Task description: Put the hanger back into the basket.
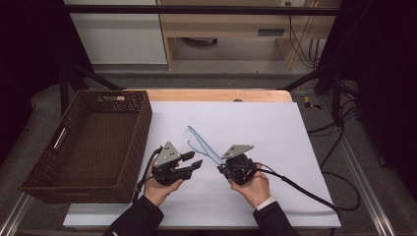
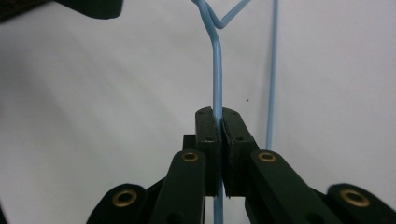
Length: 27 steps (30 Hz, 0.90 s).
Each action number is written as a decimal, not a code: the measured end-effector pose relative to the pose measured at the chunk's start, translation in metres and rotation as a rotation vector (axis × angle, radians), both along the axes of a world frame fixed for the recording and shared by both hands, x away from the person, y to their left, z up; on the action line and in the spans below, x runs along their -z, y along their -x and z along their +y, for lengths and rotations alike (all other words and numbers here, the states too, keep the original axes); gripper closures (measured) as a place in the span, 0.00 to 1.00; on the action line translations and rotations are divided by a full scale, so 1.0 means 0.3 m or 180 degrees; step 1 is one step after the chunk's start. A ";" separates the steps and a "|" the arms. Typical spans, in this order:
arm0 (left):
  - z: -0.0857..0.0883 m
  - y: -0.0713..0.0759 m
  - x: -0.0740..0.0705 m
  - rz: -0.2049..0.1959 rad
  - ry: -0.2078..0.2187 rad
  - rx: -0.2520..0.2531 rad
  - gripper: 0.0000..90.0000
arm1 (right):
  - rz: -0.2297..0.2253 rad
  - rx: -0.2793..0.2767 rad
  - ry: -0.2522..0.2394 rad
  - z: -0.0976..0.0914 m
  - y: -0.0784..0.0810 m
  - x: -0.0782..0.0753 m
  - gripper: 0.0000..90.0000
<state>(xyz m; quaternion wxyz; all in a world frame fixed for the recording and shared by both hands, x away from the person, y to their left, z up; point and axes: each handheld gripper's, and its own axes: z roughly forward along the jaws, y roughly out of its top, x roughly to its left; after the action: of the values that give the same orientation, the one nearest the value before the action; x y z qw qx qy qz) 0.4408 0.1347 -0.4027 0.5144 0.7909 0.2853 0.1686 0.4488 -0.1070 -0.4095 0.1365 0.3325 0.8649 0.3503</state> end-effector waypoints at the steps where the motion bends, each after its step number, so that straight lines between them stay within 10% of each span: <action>1: 0.005 0.003 -0.012 0.0004 -0.0059 0.0015 0.54 | 0.0012 -0.0051 -0.0043 -0.015 -0.002 -0.015 0.98; 7: 0.033 0.039 -0.051 -0.0267 -0.0559 0.0000 0.31 | 0.0136 -0.0353 -0.0268 -0.102 -0.012 -0.096 0.98; 27: 0.003 0.101 -0.081 -0.0860 -0.1454 0.0463 0.22 | 0.0579 -0.1166 -0.0516 -0.158 0.035 -0.140 0.98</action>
<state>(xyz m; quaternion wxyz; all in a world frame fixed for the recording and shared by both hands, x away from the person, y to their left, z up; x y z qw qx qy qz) 0.4104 0.1357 -0.3783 0.3667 0.8752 0.1112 0.2952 0.4383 -0.1543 -0.3676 -0.0352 0.2098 0.8886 0.4063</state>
